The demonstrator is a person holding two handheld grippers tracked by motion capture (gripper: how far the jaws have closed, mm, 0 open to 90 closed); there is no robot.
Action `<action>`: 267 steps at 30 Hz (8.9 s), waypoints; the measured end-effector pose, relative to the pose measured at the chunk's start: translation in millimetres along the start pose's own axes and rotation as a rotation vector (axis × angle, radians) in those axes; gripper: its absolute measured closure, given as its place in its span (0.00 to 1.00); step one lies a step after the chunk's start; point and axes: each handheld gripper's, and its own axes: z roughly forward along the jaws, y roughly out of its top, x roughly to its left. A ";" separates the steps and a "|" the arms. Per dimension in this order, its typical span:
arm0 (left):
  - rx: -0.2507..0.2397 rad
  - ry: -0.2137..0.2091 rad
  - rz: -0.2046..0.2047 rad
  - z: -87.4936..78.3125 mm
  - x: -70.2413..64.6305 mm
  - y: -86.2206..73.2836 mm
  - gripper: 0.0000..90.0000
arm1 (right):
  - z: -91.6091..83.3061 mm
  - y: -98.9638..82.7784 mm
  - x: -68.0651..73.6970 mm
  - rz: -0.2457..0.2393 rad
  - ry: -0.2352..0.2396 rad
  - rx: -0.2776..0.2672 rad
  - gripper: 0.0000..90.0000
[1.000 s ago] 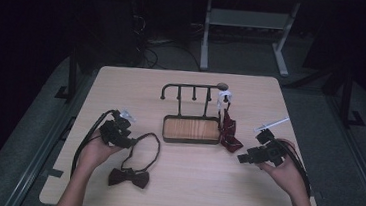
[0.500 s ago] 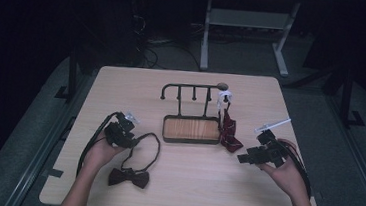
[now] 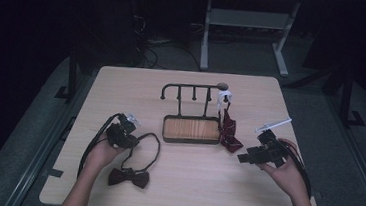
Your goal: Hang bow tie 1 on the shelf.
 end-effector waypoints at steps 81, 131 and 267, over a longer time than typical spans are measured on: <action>-0.115 -0.151 0.119 -52.2 -21.3 16.6 1.00 | 3.6 -12.4 -23.6 0.075 0.051 0.011 0.49; -0.166 -0.150 0.183 -101.7 -26.5 34.0 1.00 | 1.7 -11.2 -22.8 0.057 0.059 0.013 0.49; -0.057 -0.110 0.052 -117.2 39.7 129.9 0.98 | -14.1 -12.1 -25.6 0.038 0.055 -0.031 0.49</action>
